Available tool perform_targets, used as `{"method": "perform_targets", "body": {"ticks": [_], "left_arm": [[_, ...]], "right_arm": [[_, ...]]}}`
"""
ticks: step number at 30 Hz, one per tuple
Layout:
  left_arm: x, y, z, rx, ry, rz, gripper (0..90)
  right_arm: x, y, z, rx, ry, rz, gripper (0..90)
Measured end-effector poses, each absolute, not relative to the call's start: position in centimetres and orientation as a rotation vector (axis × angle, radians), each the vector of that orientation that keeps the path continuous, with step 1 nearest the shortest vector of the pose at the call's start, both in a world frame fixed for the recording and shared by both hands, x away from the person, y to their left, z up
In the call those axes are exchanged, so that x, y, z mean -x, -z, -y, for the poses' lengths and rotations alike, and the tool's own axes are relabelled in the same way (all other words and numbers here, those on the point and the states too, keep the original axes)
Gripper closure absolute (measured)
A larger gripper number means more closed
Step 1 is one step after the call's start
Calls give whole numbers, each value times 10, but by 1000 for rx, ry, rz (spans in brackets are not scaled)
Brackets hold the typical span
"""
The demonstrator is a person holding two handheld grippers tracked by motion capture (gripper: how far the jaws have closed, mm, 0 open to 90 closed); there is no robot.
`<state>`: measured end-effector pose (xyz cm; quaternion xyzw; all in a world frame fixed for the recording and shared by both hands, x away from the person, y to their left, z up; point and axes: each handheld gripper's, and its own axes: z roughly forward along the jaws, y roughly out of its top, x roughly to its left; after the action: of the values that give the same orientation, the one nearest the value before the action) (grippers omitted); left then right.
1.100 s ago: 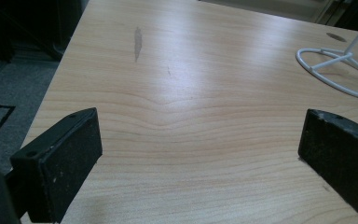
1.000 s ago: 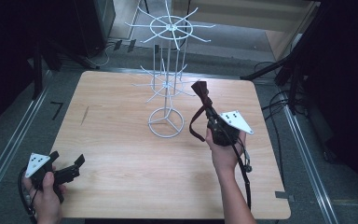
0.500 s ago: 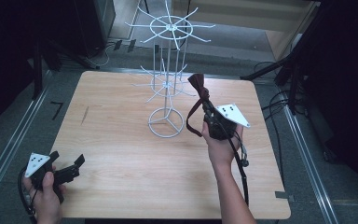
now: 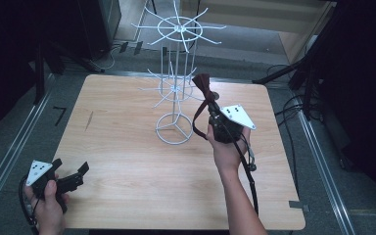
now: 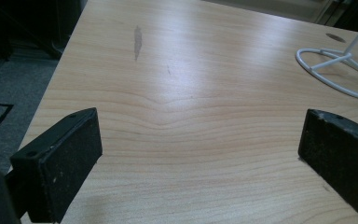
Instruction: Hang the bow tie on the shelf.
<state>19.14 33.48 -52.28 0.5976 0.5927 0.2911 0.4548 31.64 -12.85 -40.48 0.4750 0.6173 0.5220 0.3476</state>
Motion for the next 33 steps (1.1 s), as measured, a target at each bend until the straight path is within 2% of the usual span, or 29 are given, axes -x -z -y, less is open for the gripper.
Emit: {"method": "perform_targets", "body": {"ticks": [27, 30, 31, 33], "left_arm": [[-192, 523, -336, -1472, -714, -1465, 1], [-192, 523, -336, -1472, -714, -1465, 1], [-192, 523, -336, -1472, -714, -1465, 0], [-192, 523, -336, -1471, -713, -1465, 1]], "right_arm": [[-332, 443, 105, -1283, -1302, -1646, 842], [-332, 447, 104, -1287, -1299, -1659, 812], [-333, 450, 104, -1294, -1310, -1673, 744], [-333, 453, 106, -1300, -1318, -1680, 703]]}}
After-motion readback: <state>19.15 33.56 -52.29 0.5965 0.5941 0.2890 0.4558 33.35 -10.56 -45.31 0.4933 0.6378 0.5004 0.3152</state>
